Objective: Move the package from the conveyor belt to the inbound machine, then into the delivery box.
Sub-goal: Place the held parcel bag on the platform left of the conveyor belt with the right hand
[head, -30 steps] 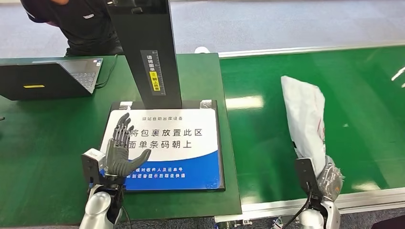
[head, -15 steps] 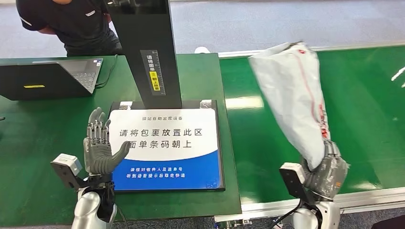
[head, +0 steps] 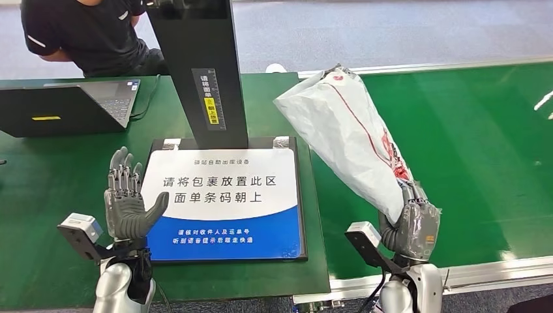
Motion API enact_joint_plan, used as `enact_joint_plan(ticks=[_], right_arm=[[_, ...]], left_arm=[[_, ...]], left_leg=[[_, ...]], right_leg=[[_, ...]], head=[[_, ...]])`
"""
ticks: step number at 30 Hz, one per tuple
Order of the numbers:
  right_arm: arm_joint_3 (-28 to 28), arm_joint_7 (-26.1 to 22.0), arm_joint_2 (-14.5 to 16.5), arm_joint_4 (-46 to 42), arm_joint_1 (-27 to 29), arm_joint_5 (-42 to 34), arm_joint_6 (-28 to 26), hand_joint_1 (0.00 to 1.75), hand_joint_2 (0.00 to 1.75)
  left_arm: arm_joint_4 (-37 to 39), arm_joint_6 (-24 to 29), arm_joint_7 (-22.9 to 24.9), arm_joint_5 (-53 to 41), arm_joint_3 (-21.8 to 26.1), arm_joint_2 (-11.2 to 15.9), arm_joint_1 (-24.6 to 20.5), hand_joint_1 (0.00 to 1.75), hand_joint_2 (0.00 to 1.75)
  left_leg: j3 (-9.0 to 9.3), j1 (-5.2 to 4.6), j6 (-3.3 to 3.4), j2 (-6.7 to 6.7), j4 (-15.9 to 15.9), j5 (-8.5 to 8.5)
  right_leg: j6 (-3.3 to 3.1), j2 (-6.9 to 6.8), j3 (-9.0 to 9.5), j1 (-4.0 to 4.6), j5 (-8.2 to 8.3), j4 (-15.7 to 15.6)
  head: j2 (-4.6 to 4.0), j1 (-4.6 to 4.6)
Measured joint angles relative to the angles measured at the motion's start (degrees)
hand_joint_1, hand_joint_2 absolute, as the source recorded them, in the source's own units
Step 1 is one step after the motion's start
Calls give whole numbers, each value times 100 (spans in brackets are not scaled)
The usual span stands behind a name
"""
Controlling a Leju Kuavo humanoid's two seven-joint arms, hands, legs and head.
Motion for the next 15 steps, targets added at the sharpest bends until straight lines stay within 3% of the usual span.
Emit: enact_joint_plan(ticks=[9,15], right_arm=[[967,528,-372,483,-414,1566,939,175,175],[1834,623,-748,1083,-910,1883,1149,175,175]], left_arm=[[0,-110,-194,-84,-33,-1,-39,0,175],[9,-133,-331,-102,-161,0,-44,0,175]], left_leg=[[2,0,-1,0,0,2],[-1,0,-1,1,1,2]], right_leg=[[-1,0,1,1,1,2],[-1,1,-2,0,1,2]], head=[[0,-1],[0,0]])
